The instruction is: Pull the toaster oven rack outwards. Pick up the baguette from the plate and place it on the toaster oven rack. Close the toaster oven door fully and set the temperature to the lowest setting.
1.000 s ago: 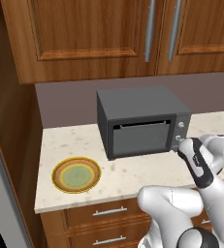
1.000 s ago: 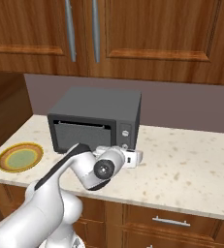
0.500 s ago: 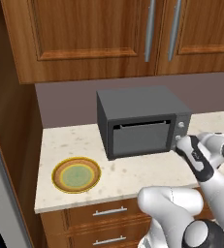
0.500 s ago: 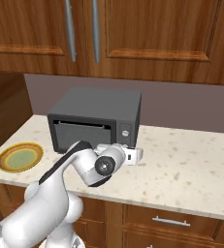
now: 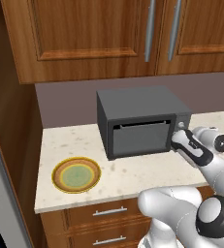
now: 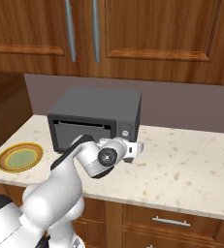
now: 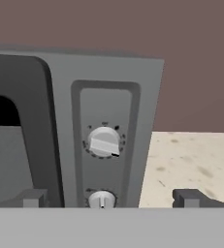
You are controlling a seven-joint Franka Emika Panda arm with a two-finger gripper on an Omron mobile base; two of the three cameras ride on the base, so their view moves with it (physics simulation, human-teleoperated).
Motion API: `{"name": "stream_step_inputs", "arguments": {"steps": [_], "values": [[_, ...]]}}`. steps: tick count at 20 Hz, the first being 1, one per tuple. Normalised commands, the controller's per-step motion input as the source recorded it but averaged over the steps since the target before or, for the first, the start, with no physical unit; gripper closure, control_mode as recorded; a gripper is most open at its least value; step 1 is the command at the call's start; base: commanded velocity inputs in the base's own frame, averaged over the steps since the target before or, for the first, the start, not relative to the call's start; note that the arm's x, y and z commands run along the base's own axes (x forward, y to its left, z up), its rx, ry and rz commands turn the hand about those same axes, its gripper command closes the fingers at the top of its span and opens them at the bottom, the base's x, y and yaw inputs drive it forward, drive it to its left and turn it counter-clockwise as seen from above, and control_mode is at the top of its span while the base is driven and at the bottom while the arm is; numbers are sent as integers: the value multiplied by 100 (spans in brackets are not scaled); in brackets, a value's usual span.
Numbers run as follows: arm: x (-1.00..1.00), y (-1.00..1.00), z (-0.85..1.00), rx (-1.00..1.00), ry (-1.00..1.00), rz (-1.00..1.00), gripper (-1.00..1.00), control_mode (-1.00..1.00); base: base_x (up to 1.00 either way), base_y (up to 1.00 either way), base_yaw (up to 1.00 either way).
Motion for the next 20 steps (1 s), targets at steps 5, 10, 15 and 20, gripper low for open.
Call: {"name": "stream_step_inputs", "arguments": {"steps": [5,10,15,20], "values": [[7,0,-1,0,-1,0,-100,-100,0,0,0],[0,0,0,-2,0,0,-100,-100,0,0,0],[0,0,0,-1,0,0,-100,-100,0,0,0],[12,0,0,0,1,0,-100,-100,0,0,0]]}}
